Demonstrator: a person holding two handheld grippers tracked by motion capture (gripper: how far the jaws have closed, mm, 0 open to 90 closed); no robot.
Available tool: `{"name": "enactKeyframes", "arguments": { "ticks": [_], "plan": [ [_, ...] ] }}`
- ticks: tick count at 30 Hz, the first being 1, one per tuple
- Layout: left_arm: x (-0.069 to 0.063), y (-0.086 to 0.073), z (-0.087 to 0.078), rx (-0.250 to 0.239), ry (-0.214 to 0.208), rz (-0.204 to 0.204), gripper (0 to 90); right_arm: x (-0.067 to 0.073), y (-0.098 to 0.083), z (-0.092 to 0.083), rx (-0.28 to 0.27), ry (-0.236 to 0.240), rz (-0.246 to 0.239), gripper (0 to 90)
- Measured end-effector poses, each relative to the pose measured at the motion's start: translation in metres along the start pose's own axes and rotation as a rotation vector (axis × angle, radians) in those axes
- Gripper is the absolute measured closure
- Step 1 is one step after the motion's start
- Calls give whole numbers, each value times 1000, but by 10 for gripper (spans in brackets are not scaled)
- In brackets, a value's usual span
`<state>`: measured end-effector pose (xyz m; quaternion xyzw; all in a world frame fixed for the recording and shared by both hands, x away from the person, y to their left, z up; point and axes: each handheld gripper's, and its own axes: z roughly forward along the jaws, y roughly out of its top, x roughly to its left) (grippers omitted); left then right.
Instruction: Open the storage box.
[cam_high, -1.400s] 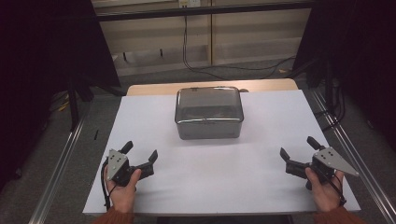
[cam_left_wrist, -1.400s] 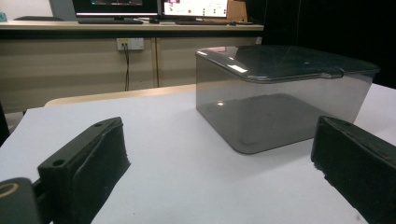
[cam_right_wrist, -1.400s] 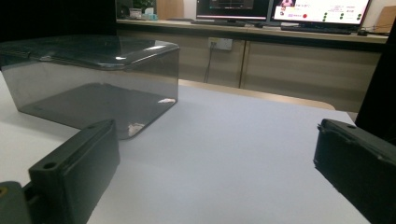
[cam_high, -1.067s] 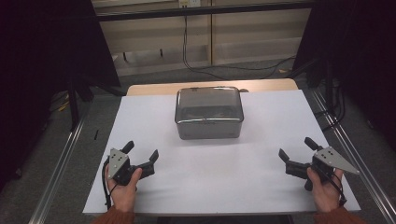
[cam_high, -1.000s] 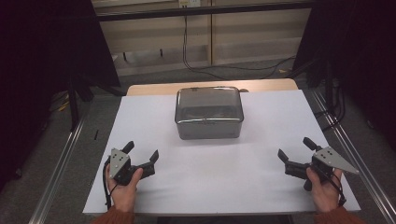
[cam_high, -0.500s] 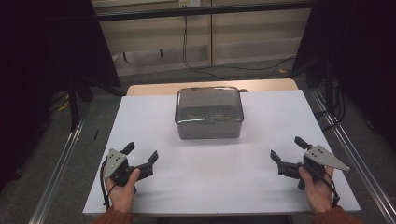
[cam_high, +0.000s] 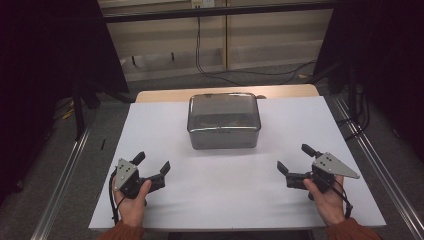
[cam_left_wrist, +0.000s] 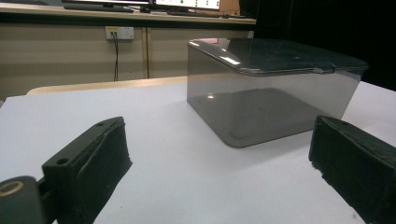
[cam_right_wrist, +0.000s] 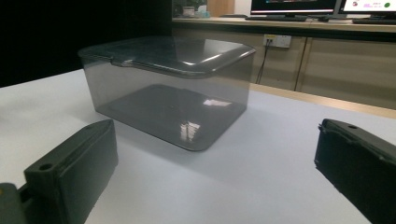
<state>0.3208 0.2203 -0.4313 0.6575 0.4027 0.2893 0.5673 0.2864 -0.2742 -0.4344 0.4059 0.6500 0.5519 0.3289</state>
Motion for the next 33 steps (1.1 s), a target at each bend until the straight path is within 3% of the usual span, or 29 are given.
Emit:
{"name": "enactKeyframes", "arguments": {
  "ticks": [16, 24, 33],
  "plan": [
    [-3, 1, 0, 5, -9, 11, 46, 18, 11, 29, -13, 39, 7, 0],
    [-2, 0, 1, 12, -5, 8, 46, 26, 12, 40, -3, 67, -13, 0],
    [-3, 0, 3, 25, 2, 13, 46, 34, 19, 50, -30, 102, -61, 14]
  ]
}}
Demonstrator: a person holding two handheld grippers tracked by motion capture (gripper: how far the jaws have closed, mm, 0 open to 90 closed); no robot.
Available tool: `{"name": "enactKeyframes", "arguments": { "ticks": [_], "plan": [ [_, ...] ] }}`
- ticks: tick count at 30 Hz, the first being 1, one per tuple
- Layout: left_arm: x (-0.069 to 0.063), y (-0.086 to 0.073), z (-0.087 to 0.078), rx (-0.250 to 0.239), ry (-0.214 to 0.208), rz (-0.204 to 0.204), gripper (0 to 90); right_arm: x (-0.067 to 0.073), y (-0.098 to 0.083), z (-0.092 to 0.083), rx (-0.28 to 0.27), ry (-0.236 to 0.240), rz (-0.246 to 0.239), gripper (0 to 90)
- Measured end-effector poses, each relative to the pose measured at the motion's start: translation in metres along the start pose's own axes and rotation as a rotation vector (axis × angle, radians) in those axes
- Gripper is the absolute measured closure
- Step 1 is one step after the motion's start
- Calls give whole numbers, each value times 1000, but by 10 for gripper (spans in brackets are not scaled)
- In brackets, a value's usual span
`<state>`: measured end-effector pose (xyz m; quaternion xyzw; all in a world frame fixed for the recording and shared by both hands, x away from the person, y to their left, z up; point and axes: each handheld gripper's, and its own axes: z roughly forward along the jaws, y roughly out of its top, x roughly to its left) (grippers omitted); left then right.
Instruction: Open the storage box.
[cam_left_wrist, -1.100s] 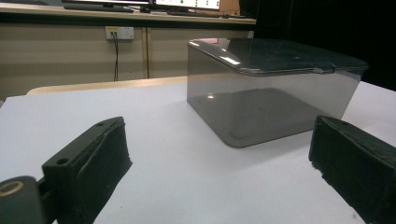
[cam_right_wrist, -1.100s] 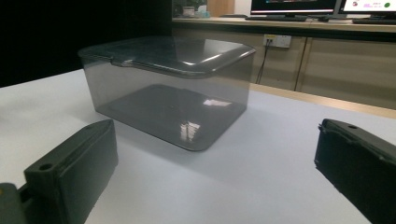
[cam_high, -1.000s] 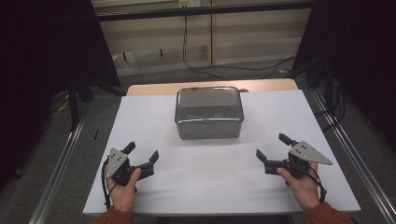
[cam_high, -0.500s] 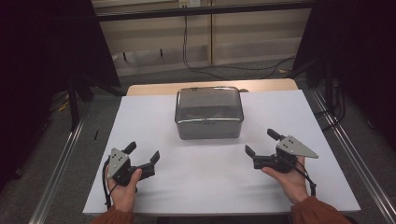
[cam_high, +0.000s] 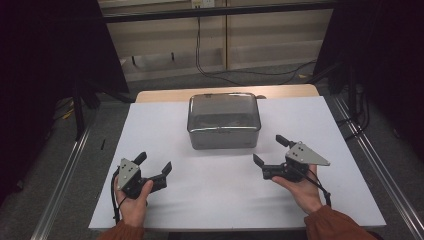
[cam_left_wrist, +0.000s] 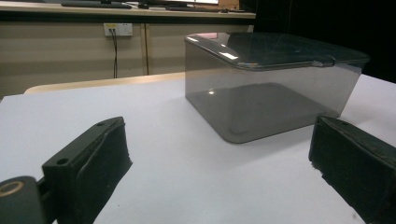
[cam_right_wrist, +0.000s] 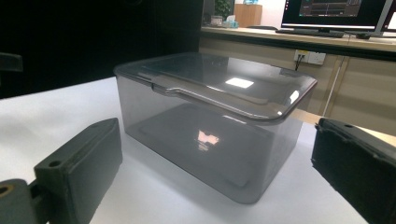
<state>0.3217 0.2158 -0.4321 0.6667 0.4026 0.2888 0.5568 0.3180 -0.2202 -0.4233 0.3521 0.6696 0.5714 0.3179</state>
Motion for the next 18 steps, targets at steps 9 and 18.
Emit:
{"name": "enactKeyframes", "arguments": {
  "ticks": [9, 18],
  "plan": [
    [1, -1, 0, 2, 4, 8, 46, 6, 5, 17, 25, -8, -80, 23],
    [1, -1, 0, -1, 5, 3, 46, 13, 11, 32, 53, -47, -189, 42]
  ]
}}
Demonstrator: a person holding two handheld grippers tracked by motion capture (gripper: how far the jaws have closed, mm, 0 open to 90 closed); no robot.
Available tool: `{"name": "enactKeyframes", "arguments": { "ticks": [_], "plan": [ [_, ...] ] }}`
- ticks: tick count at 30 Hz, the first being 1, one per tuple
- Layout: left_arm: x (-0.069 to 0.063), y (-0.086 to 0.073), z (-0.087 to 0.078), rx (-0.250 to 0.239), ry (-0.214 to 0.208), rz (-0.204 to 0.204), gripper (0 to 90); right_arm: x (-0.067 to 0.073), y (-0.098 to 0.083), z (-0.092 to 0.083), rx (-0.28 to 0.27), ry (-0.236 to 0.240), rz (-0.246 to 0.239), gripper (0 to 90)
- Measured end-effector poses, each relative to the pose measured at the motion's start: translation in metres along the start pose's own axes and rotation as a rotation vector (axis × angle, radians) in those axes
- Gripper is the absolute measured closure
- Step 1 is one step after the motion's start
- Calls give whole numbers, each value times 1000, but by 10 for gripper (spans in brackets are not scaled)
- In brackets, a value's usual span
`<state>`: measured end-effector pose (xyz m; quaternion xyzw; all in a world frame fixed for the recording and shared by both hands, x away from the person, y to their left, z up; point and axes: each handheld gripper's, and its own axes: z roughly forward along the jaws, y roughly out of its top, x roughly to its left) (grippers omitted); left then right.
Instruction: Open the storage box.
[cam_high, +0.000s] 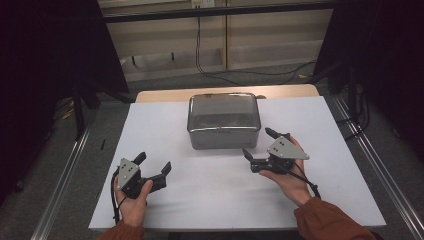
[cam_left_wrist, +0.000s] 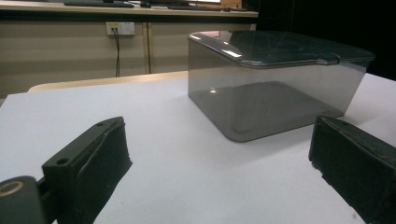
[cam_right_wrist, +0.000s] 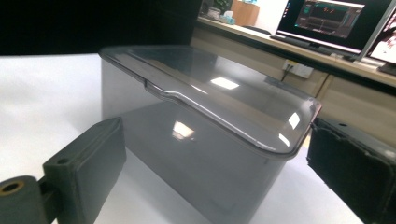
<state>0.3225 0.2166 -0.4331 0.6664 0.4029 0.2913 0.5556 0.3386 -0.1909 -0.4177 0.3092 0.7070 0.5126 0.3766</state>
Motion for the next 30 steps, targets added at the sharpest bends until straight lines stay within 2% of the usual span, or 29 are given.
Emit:
{"name": "enactKeyframes", "arguments": {
  "ticks": [3, 4, 7, 8, 10, 15, 17, 18, 19, 22, 23, 24, 25, 26, 30],
  "plan": [
    [0, 0, 0, -1, 1, 3, 46, 2, 0, 4, 1, 5, -8, 50],
    [0, 0, 0, -1, 2, 3, 46, 3, 1, 7, 11, -5, -42, 51],
    [1, 0, 0, 2, 6, 8, 46, 4, 3, 9, 8, -8, -66, 62],
    [2, 0, -1, 0, 6, 9, 46, 6, 7, 10, 2, -18, -124, 67],
    [2, 0, -1, 1, 8, 10, 46, 7, 9, 12, -3, -14, -126, 68],
    [2, 0, -1, 0, 6, 10, 46, 11, 12, 19, 7, -14, -250, 117],
    [2, 0, -1, 1, 5, 9, 46, 13, 13, 22, 7, -19, -287, 114],
    [2, 0, -1, 1, 5, 9, 46, 13, 13, 22, 7, -19, -287, 114],
    [2, 0, 0, 4, 5, 9, 46, 15, 14, 25, 4, -26, -339, 122],
    [2, -1, 0, 5, 6, 8, 46, 18, 17, 31, 19, -39, -423, 135],
    [2, -1, 0, 5, 6, 8, 46, 18, 17, 31, 19, -39, -423, 135],
    [2, 0, 0, 4, 9, 11, 44, 20, 18, 35, 30, -42, -479, 166],
    [2, 0, 0, 4, 9, 11, 41, 20, 18, 35, 30, -42, -479, 166],
    [2, 0, 0, 2, 13, 12, 40, 22, 18, 38, 42, -42, -525, 169],
    [2, -1, 0, 4, 17, 14, 39, 27, 19, 44, 59, -59, -611, 188]
  ]
}}
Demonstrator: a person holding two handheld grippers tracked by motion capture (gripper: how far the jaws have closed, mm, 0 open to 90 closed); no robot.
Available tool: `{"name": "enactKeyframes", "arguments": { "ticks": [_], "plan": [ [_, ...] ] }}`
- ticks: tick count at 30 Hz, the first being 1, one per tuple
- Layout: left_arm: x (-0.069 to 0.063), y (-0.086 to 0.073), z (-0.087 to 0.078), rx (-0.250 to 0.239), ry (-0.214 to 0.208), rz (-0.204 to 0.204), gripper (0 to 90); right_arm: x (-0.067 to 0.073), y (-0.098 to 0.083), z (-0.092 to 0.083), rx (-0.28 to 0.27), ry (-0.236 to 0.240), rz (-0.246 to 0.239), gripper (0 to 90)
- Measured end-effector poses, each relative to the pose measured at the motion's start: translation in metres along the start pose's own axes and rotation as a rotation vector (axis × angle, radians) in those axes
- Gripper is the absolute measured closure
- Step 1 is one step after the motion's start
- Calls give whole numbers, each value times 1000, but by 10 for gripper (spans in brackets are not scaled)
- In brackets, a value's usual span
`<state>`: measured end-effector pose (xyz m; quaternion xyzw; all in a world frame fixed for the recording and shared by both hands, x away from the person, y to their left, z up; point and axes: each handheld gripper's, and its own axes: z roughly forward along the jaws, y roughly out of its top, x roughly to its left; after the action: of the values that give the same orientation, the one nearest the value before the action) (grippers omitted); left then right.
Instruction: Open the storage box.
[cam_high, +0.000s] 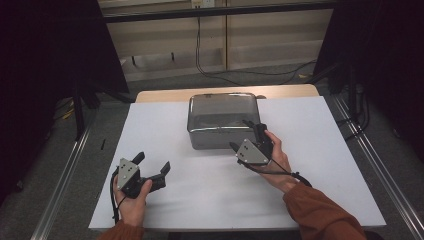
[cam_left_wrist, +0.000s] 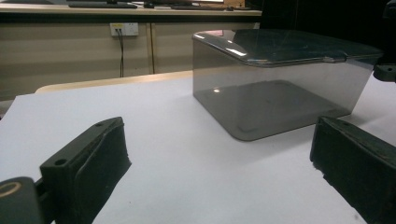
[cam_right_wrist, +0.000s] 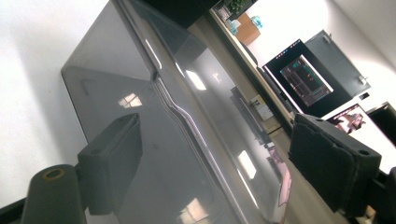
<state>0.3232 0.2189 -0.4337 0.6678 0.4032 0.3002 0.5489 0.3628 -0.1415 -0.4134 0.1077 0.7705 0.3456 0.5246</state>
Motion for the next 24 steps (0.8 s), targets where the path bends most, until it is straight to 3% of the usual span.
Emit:
{"name": "enactKeyframes", "arguments": {
  "ticks": [1, 2, 5, 14, 23, 24],
  "plan": [
    [0, 0, 0, 0, 0, 0, 39, 0, 0, 0, 0, 0, 0, 188],
    [0, 0, 0, -1, -1, 1, 39, 2, 2, 2, 3, -6, -56, 220],
    [0, 0, 0, 1, -5, 1, 39, 7, 6, 5, 15, -20, -154, 249],
    [0, -1, 1, 9, -6, 7, 39, 16, 13, 15, 47, -42, -315, 388],
    [0, -1, 1, 9, -13, 3, 39, 24, 13, 21, 68, -21, -359, 555],
    [0, -1, 1, 15, -13, 8, 39, 25, 13, 24, 79, 1, -392, 588]
  ]
}}
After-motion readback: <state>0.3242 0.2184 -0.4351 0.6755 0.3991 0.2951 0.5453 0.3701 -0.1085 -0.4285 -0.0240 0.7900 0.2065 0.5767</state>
